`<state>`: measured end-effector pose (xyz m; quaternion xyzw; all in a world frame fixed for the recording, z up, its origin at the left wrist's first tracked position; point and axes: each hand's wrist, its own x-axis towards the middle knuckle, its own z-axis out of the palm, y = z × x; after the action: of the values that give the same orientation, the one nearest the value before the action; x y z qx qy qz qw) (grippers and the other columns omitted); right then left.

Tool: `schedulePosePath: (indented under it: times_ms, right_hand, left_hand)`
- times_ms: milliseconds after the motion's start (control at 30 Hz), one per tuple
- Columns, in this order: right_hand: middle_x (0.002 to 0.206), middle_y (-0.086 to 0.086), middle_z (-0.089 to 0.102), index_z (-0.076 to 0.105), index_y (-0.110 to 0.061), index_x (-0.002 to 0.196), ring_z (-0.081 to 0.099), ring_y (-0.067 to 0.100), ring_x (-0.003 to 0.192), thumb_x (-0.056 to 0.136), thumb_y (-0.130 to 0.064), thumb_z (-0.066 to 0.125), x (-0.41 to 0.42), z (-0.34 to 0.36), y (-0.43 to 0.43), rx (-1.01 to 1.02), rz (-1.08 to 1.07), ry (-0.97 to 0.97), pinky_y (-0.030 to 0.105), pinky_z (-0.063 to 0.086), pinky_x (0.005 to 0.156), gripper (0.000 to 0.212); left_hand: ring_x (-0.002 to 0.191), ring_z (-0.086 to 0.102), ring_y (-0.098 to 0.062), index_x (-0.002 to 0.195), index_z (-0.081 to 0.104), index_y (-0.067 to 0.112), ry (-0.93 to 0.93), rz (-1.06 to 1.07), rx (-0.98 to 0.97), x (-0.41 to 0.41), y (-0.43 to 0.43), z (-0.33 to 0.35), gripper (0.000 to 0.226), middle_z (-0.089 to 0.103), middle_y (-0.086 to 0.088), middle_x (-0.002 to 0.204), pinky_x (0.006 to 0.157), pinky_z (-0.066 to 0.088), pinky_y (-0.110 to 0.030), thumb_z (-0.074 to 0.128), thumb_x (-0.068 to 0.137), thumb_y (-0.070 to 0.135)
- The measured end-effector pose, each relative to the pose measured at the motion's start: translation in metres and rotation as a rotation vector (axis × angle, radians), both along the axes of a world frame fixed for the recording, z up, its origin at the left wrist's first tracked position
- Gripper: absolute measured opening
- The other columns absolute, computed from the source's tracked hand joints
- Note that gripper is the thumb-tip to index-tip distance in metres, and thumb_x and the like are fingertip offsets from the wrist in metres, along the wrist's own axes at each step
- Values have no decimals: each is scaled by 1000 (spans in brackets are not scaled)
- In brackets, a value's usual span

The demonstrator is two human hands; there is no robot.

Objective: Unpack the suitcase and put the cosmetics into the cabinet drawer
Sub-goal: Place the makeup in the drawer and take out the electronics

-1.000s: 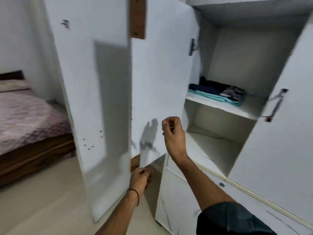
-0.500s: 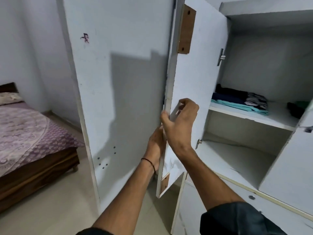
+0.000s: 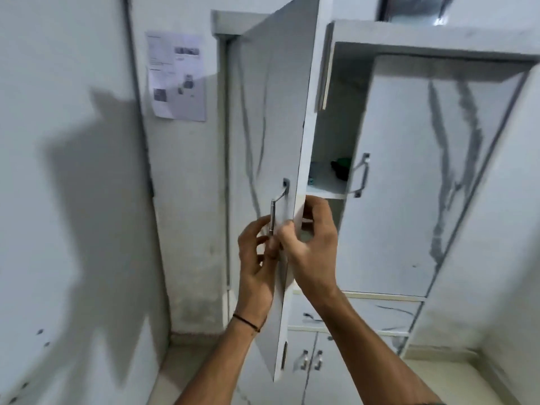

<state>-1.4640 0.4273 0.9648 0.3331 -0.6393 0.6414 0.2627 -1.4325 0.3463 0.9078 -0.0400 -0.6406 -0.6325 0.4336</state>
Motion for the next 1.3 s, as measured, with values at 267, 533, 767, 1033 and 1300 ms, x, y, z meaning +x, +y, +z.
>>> schedulePosePath:
  times_ms: [267,533,767,1033,1300]
  right_hand:
    - [68,-13,50,59,-17,83,47,3,62,96,-12,63,-82,7,75,70,-46,-123,16,40,61,15]
    - [119,-4,59,52,-20,129,59,12,104,99,-34,54,-195,15,95,14,-313,-267,29,48,86,33]
    - [83,1,65,61,-7,96,58,13,74,102,-28,51,-247,20,99,125,-90,-359,31,46,70,24]
    - [64,5,62,59,-4,73,57,13,63,101,-44,55,-203,5,125,-167,-120,-259,34,47,66,49]
    - [66,-1,66,60,-10,73,61,11,63,99,-54,51,-226,17,116,50,-138,-277,38,50,71,52]
  left_hand:
    - [98,64,-19,105,65,22,-48,-42,-33,-85,48,25,11,67,-3,104,88,55,-41,61,95,25]
    - [88,64,-14,94,67,10,-83,46,-162,-167,55,34,13,66,-2,95,80,52,-25,68,91,23]
    - [84,63,-13,90,66,10,-56,85,-207,-195,56,33,10,64,0,91,77,49,-21,68,91,21]
    - [83,60,-15,88,64,11,-34,44,-178,-198,55,29,10,60,-1,90,76,48,-19,67,91,20]
    - [85,60,-15,85,64,12,-99,26,-247,-221,46,41,10,62,0,91,74,46,-12,68,91,19]
